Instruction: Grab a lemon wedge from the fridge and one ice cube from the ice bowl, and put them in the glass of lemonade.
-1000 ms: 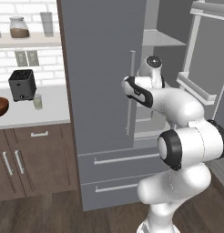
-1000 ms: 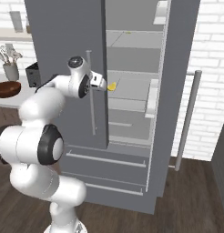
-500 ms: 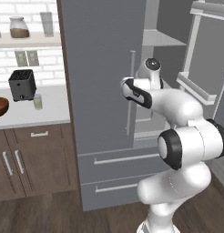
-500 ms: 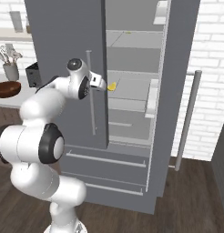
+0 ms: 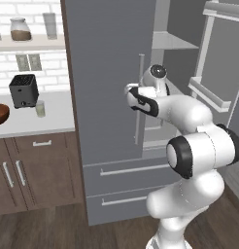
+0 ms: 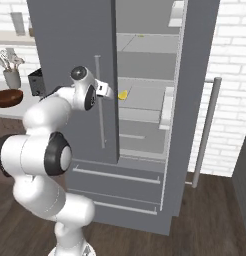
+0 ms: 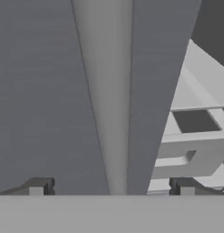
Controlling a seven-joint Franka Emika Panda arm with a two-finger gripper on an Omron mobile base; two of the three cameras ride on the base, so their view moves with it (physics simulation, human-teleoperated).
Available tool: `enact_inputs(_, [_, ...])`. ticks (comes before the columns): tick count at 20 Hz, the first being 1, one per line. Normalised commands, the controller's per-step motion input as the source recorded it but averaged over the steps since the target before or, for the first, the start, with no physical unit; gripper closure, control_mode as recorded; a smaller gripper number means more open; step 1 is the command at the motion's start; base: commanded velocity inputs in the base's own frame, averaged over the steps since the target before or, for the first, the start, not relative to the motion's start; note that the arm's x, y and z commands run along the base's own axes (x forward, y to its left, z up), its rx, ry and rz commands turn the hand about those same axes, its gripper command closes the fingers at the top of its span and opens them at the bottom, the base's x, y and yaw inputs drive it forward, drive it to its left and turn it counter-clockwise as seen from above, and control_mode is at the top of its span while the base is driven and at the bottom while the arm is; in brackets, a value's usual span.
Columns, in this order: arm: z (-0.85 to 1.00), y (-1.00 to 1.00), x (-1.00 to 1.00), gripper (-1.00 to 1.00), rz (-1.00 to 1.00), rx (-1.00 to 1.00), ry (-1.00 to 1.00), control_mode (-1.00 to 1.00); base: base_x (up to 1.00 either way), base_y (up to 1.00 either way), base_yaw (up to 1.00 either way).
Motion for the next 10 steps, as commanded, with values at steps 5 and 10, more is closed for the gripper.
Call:
enact_inputs(5, [-0.12, 0.09, 0.44, -1.0, 0.0, 0.0, 0.0, -1.0, 0.0, 0.0, 0.0])
enact_inputs(10, [-0.33, 0.0, 0.42, -1.0, 0.0, 0.0, -0.02, -1.0, 0.0, 0.0, 0.0])
